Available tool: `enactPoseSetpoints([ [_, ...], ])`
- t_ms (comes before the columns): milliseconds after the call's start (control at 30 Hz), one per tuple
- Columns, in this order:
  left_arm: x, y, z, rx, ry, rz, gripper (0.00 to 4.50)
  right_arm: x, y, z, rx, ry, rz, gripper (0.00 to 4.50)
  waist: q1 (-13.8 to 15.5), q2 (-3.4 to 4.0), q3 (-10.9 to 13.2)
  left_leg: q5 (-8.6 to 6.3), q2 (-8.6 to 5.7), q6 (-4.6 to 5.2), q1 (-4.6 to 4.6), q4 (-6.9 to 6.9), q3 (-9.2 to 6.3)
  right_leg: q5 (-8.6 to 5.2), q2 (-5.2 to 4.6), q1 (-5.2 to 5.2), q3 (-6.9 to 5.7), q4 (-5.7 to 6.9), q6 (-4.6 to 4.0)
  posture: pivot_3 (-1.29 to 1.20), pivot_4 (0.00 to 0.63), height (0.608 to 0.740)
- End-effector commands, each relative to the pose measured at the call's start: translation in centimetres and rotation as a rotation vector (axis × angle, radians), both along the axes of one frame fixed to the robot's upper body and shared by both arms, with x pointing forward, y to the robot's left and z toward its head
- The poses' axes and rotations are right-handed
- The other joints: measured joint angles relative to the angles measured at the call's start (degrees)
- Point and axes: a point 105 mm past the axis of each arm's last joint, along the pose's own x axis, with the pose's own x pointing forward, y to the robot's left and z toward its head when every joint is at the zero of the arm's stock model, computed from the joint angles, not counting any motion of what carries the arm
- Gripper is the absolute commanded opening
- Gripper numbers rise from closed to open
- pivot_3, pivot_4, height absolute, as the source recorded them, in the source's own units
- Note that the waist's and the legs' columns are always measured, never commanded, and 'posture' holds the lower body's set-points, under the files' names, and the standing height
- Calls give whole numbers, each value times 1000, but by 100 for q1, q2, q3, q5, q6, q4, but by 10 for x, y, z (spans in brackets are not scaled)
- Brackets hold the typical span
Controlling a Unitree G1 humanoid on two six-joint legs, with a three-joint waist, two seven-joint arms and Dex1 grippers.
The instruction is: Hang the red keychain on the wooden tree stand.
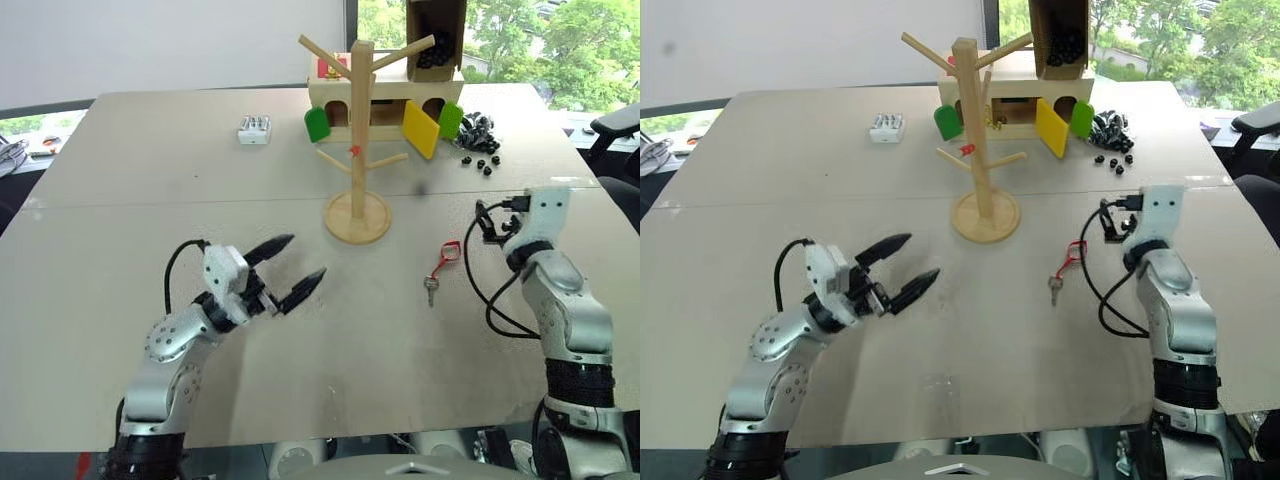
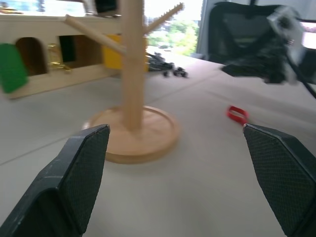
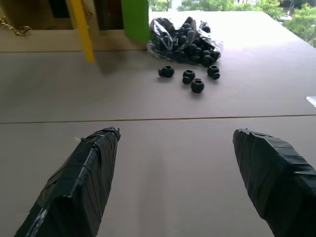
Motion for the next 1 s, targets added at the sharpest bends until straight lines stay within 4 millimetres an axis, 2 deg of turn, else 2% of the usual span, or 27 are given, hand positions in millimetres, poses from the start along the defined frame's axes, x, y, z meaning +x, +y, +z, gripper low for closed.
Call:
enactPoseSetpoints([
  [33, -19, -10, 1, 20, -42, -123, 4500, -11, 21, 16, 6, 23, 10, 3952, 11, 0, 0, 0, 0, 1, -1, -3, 0, 0, 0, -1, 0, -3, 0, 0, 150, 740],
  [400, -9, -19, 1, -1, -43, -166, 4500, -47, 39, 1, 3, 224, -1, 3952, 11, 0, 0, -16, -5, 28, -11, -4, -9, -1, 0, -6, -10, -4, 1, 0, 150, 740],
  [600, -4, -22, 3, -3, -43, -187, 4500, -58, 55, 3, 44, 270, 81, 3952, 5, 0, 0, -16, -5, 28, -11, -6, -12, -1, 4, -8, -10, -4, 1, 0, 150, 740],
  [1000, 0, -25, 5, -6, -50, -180, 4500, -69, 68, -17, 43, 417, 154, 3952, 1, 0, 0, -16, -5, 29, -12, -7, -15, -2, 4, -8, -12, -7, 1, 0, 150, 740],
])
